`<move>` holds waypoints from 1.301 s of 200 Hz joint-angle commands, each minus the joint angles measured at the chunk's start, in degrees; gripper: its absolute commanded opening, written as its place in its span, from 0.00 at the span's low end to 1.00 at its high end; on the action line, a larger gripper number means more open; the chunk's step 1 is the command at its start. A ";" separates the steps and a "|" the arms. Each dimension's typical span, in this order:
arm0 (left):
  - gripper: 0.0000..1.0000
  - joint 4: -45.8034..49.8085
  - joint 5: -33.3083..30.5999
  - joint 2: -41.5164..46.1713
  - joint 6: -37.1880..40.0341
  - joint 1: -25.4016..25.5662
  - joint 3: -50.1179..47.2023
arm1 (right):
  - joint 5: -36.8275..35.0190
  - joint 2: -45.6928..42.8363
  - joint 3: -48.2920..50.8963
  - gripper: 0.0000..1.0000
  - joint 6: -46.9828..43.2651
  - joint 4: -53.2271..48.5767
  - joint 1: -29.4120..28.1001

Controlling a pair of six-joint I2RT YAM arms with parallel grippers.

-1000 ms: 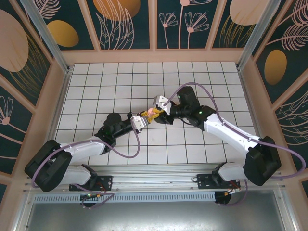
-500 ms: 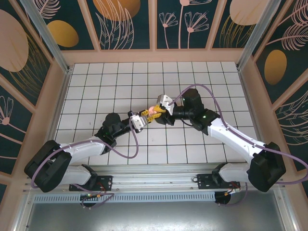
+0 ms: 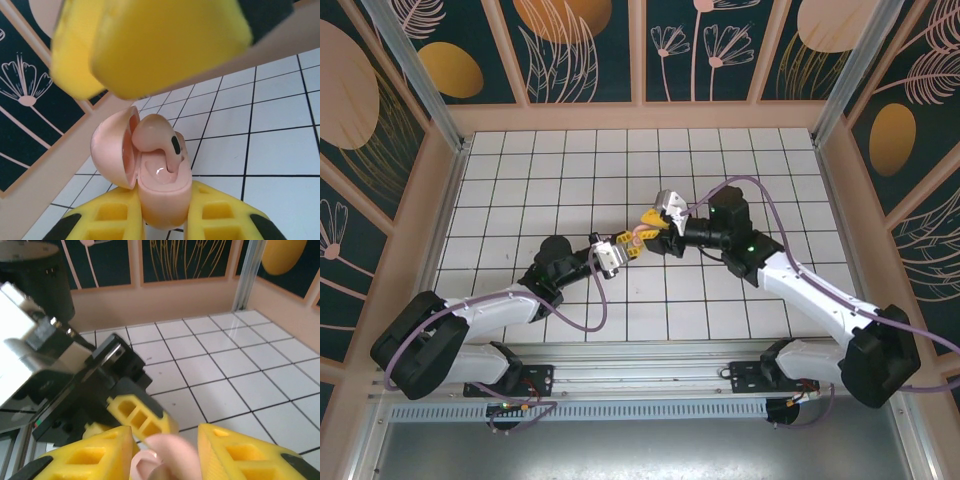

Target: Insert wireless bluetooth earbuds into charging case

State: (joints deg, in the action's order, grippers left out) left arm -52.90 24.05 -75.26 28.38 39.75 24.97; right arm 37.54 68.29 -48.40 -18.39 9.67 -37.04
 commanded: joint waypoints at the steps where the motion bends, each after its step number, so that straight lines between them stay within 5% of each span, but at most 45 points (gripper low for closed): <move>1: 0.14 -1.81 1.66 -0.14 -1.37 0.33 1.22 | -0.07 -2.68 1.70 0.39 2.75 4.81 0.47; 77: 0.14 -2.38 1.63 -0.39 -2.52 0.33 1.31 | -4.71 -10.77 9.80 0.38 10.30 9.27 0.96; 260: 0.14 -1.50 2.31 0.41 -2.80 0.29 1.89 | -1.12 -4.77 6.88 0.28 -0.94 3.68 -0.47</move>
State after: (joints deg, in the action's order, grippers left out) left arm -52.88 25.08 -75.50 26.24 39.88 25.30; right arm 34.76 62.76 -39.05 -17.96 12.62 -37.12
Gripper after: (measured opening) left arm 0.170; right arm 0.293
